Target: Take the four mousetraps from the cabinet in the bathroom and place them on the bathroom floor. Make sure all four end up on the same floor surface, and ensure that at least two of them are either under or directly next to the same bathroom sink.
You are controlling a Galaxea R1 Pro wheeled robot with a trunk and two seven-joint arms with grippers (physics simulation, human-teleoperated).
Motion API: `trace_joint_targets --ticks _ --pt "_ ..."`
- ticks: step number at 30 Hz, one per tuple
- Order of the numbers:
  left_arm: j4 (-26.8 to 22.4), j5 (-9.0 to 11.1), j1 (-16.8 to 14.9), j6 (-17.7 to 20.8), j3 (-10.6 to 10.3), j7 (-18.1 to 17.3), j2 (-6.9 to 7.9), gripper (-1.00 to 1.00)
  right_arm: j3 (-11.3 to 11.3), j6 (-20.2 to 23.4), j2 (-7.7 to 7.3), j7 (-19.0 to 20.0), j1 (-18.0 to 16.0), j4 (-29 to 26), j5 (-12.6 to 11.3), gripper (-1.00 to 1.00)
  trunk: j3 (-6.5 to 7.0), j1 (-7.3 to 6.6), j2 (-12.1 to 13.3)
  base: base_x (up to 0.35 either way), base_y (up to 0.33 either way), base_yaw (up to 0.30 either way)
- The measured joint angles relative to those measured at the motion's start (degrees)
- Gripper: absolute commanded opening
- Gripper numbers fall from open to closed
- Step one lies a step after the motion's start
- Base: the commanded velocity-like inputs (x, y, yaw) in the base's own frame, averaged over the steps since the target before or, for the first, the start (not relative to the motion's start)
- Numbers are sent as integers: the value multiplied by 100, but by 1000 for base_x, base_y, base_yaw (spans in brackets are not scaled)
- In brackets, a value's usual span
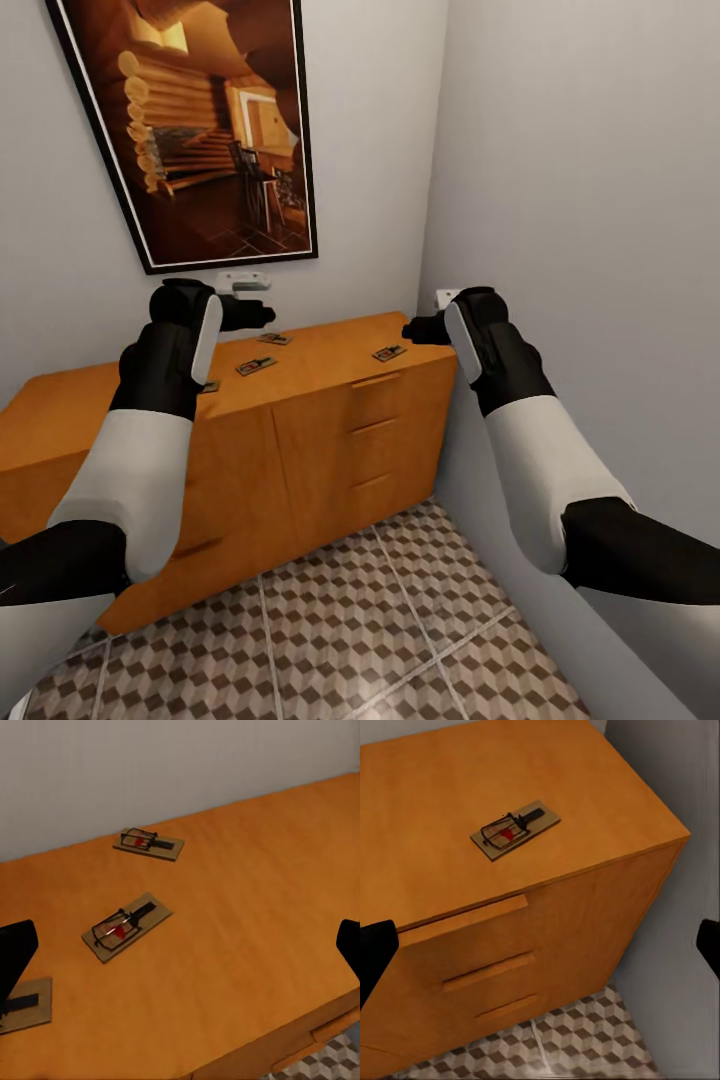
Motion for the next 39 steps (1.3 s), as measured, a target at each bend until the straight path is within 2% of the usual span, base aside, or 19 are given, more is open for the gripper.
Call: trace_joint_targets --ticks 1,2,4,5,7,8,9,13,16,24,32,39 --pt "97 -7 4 -3 -24 -1 59 100 -7 -19 8 -375 5 117 -253 100 0 -1 0 187 0 0" --pt "143 -2 5 -3 -29 -1 82 100 -7 -24 9 -474 4 156 -366 100 0 -2 0 215 0 0" --pt "236 -1 6 -4 -36 -2 125 100 -7 -30 8 -628 2 210 -603 100 0 -2 0 253 0 0" --pt "323 -2 7 -4 -40 -2 157 100 0 -34 1 -731 1 234 -907 100 0 -3 0 279 0 0" --pt "394 1 7 -5 -45 -2 185 100 4 -40 -18 -800 0 251 -1263 100 0 -3 0 207 0 0" --pt "458 -2 7 -5 -48 -2 217 100 8 -48 -37 -850 0 266 -1585 100 0 -2 0 0 0 0" --pt "460 33 40 -37 -77 -7 201 100 40 -82 -4 -883 -29 278 -1624 100 0 0 -1 0 0 0" --pt "446 117 168 -119 -127 -24 212 100 48 -79 21 -1010 -95 318 -1708 100 0 0 0 0 0 0" --pt "431 22 182 -109 -59 -22 219 100 18 -29 34 -931 -149 353 -1615 100 0 0 0 5 0 0" --pt "421 -184 269 -111 -5 -10 83 100 3 15 45 -824 -189 399 -1526 100 0 -1 0 85 0 0" --pt "429 -202 283 -118 -6 -12 21 100 0 25 45 -847 -194 405 -1500 100 0 -3 -1 242 0 0" --pt "453 -208 288 -118 -7 -10 -36 100 -8 43 45 -1060 -194 576 -1507 100 0 -3 -1 320 0 0"
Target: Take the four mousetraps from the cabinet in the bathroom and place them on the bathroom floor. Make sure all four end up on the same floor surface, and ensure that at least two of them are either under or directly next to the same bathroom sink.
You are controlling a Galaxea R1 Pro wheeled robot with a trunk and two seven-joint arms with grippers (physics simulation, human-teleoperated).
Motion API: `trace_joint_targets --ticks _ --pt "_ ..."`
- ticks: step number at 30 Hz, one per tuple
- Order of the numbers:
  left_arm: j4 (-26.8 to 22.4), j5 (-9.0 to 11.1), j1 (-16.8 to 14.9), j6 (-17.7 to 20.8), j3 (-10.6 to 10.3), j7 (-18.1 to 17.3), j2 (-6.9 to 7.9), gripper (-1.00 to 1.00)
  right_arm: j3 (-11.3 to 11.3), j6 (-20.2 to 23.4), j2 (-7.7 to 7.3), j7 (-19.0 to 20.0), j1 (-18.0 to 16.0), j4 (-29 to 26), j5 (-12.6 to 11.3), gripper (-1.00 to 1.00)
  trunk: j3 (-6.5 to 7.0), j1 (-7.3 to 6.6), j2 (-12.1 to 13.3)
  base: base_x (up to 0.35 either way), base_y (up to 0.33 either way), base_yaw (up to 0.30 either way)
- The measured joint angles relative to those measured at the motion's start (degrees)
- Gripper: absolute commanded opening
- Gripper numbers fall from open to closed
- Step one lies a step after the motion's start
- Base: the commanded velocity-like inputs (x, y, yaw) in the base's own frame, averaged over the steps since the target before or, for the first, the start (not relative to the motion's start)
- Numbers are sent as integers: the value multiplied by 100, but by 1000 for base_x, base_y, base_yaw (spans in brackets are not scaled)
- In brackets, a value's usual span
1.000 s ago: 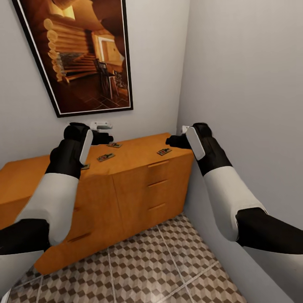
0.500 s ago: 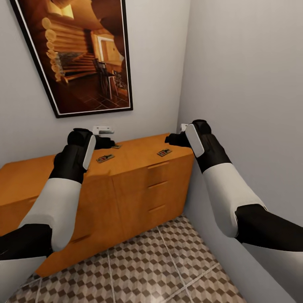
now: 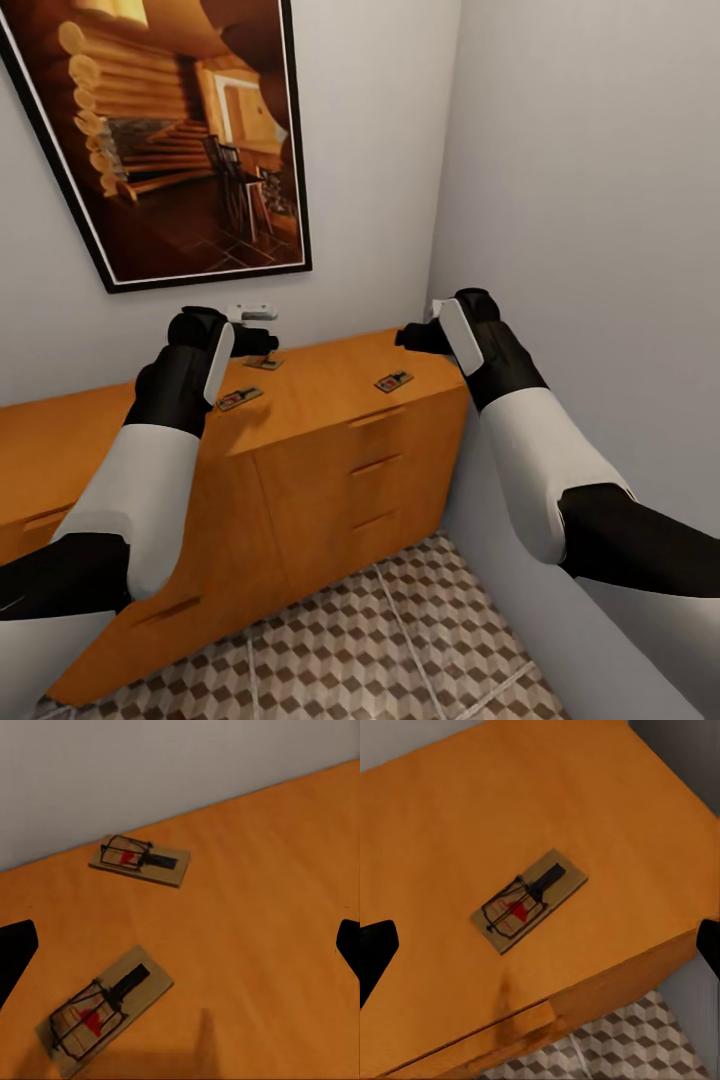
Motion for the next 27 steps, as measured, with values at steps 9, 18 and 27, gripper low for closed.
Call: trace_joint_targets --ticks 9,18,27 --pt "18 3 1 -1 0 0 -33 100 -43 -22 0 -290 -60 289 -39 100 0 0 0 331 0 0" --pt "29 12 1 9 -4 -5 -64 100 -271 -67 -2 -582 -349 578 -300 100 0 0 0 336 0 0" --pt "11 12 1 14 -18 -9 -238 100 -544 -73 -5 -863 -639 868 -570 100 0 2 0 236 0 0"
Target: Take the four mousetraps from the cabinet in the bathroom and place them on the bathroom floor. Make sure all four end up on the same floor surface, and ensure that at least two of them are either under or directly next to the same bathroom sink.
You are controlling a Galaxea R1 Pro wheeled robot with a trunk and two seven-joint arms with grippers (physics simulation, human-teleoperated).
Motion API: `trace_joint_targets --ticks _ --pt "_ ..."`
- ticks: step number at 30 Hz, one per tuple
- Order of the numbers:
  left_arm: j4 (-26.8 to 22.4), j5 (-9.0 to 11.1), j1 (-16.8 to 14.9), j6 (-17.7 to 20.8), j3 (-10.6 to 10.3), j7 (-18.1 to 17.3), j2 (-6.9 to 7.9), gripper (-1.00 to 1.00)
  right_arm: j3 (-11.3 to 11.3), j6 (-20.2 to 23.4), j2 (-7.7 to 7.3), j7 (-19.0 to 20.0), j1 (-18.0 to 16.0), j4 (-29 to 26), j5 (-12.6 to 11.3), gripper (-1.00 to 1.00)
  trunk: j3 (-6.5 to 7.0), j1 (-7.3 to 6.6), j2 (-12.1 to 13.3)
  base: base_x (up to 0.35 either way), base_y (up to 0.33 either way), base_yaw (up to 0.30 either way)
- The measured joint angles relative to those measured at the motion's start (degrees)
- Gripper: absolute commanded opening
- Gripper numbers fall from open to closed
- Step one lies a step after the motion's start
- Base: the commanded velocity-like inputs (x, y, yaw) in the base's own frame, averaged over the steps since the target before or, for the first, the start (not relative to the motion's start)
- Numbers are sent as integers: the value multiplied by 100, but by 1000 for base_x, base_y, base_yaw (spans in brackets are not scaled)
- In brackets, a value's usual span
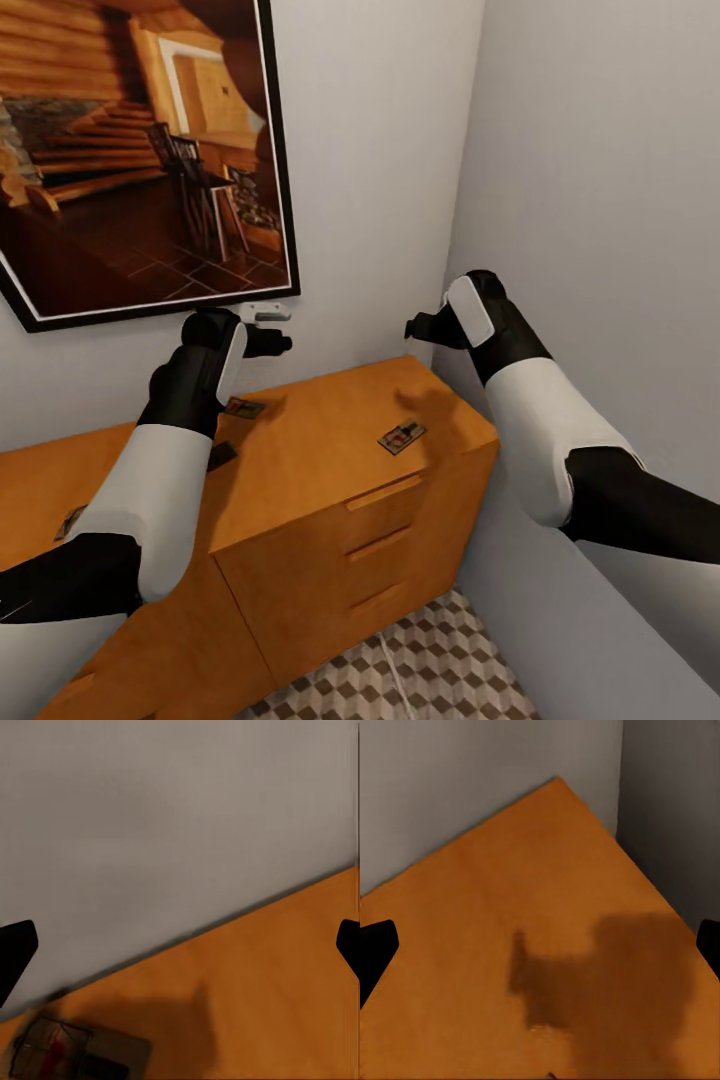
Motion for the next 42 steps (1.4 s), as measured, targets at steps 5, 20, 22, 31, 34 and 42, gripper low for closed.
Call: trace_joint_targets --ticks 5,20,22,31,34,42 --pt "-30 45 0 20 -9 -31 -32 100 -151 -16 0 -1739 -864 1405 -863 100 1 1 0 54 0 0" --pt "-23 1646 -4 91 -168 -194 -30 100 -378 -168 3 -3800 -980 3453 -2382 100 0 1 0 8 0 0" --pt "-21 1818 -6 98 -281 -197 -26 100 -381 -269 3 -3901 -978 3453 -2468 100 0 1 0 0 0 0" --pt "-3 2234 -8 114 -802 -202 6 100 -389 -810 4 -4131 -969 3441 -2608 100 0 1 0 0 0 0" --pt "-1 2304 -9 116 -859 -202 9 100 -390 -879 4 -4142 -966 3440 -2619 100 0 1 0 0 0 0" --pt "1 2403 -9 118 -911 -202 12 100 -389 -947 4 -4156 -964 3426 -2631 100 0 1 0 0 0 0"
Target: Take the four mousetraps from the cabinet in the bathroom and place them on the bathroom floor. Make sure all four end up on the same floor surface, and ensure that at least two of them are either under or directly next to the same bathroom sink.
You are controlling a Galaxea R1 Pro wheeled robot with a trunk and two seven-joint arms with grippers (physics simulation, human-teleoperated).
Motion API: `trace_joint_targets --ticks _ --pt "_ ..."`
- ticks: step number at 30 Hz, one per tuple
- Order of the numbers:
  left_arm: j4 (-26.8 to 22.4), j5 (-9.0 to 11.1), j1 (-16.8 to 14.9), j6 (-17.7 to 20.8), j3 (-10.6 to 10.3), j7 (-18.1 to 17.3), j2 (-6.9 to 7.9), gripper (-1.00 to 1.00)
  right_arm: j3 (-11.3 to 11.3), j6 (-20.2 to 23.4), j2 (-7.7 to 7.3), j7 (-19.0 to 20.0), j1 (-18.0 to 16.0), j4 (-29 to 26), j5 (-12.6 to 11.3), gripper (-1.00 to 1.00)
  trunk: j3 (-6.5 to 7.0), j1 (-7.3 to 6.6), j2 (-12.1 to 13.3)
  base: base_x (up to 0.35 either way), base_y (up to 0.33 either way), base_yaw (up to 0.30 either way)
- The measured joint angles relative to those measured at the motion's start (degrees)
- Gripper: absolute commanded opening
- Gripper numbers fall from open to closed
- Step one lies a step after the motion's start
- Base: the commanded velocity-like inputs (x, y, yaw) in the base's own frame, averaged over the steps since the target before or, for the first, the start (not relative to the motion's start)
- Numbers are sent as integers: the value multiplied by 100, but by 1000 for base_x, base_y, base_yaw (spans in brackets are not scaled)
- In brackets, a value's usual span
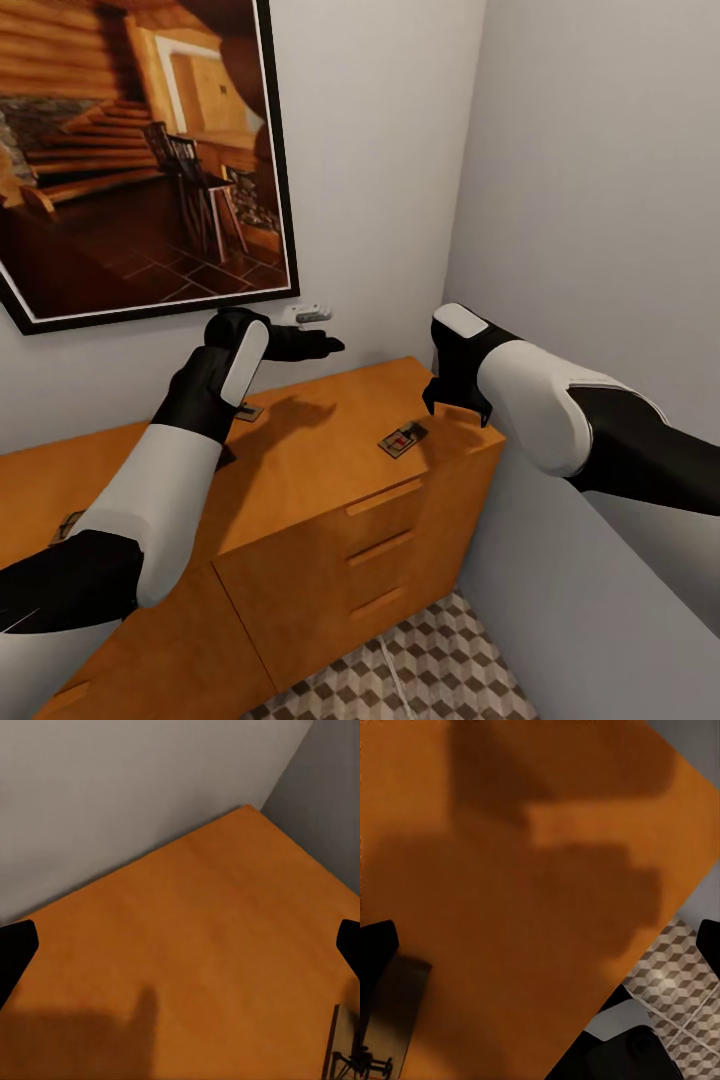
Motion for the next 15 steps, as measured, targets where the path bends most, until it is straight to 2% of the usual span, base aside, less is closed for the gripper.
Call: trace_joint_targets --ticks 15 --pt "12 16 9 -11 -14 0 29 100 -12 -68 -1 25 2 -431 -7 100 0 0 0 0 0 0"
